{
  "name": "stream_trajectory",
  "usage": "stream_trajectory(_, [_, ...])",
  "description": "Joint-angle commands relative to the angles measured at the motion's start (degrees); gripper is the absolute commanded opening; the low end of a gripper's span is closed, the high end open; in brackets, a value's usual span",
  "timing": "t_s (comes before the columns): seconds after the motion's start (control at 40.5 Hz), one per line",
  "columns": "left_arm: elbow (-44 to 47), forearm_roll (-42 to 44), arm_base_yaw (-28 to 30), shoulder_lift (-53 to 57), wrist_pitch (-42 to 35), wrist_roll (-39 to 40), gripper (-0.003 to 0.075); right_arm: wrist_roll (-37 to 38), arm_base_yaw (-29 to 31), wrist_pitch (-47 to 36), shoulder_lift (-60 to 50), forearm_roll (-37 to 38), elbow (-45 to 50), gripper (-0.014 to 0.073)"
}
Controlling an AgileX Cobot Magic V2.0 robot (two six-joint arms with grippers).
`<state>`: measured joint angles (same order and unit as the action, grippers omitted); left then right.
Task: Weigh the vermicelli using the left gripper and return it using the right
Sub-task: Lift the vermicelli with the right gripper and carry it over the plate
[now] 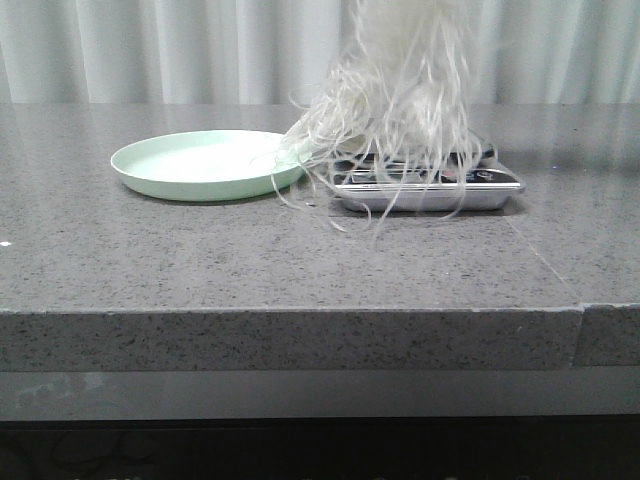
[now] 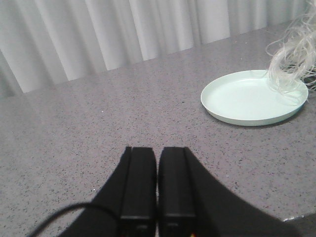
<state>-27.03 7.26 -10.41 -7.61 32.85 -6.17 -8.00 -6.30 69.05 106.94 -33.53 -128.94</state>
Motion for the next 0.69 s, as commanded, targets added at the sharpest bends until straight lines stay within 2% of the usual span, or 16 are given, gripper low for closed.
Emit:
stream_trajectory(0.0, [-1.44,-0.28,0.03,-0.62,-5.21,0.56,0.0138,-0.44,-0.14,-2.85,-3.44,-3.67,-6.88,0.0152])
stream_trajectory(0.148, [-1.44,-0.28,0.03,-0.62,-6.11,0.56,0.0137,-0.22,-0.41,-6.12,-3.15,-9.66,-11.73,0.0152])
stream_trajectory(0.321, [-1.44,-0.28,0.03,-0.62,-6.14,0.56,0.0137,-0.22,-1.92,-11.47,-3.03,-16.55,-12.29,0.0152])
stream_trajectory(0.667, [-1.44,-1.17,0.03,-0.62,-6.14,0.56,0.0138,-0.55,-10.68,-16.73,2.17,-16.91,-12.29,0.0152])
